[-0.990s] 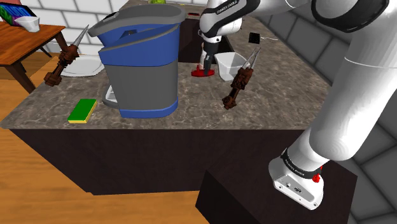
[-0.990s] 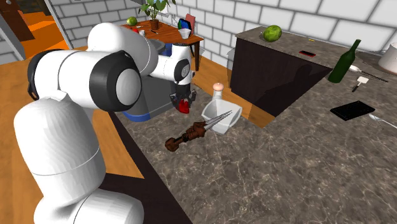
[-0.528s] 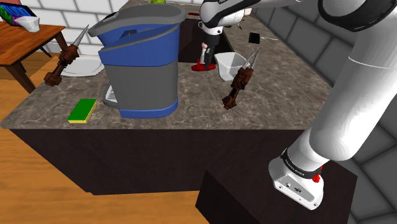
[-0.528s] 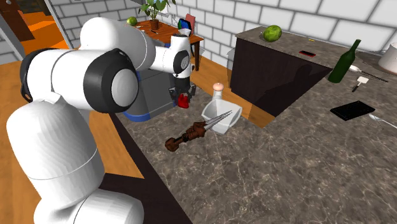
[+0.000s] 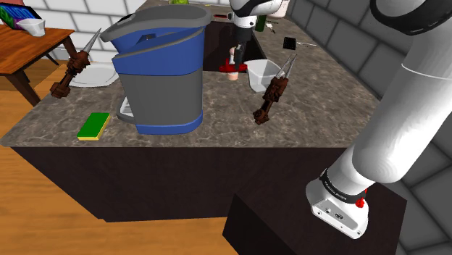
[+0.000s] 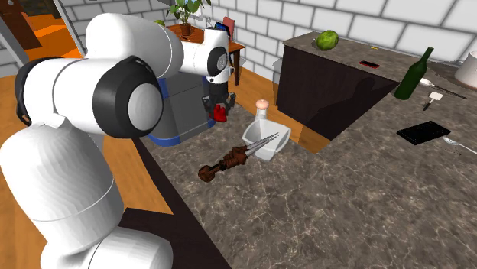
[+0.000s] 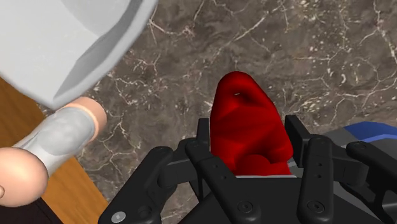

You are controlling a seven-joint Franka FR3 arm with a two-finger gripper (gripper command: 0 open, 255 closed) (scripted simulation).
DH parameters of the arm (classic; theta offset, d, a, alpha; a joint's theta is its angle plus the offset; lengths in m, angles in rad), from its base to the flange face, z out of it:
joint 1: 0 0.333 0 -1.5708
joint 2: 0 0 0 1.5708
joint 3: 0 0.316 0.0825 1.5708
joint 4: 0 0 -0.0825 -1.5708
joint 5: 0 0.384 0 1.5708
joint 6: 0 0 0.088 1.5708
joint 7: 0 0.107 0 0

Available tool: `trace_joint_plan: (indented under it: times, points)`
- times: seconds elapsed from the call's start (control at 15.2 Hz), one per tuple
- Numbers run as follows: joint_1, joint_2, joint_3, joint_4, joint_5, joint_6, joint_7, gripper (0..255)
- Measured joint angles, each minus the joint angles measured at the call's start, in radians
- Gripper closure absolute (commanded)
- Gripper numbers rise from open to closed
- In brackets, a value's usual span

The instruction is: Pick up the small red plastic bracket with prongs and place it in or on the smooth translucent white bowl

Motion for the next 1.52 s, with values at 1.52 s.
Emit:
trace_joint_plan:
  times: [1.52]
  points:
    - [-0.254, 0.161, -0.137, 0.250, 0.058, -0.105, -0.391, 255]
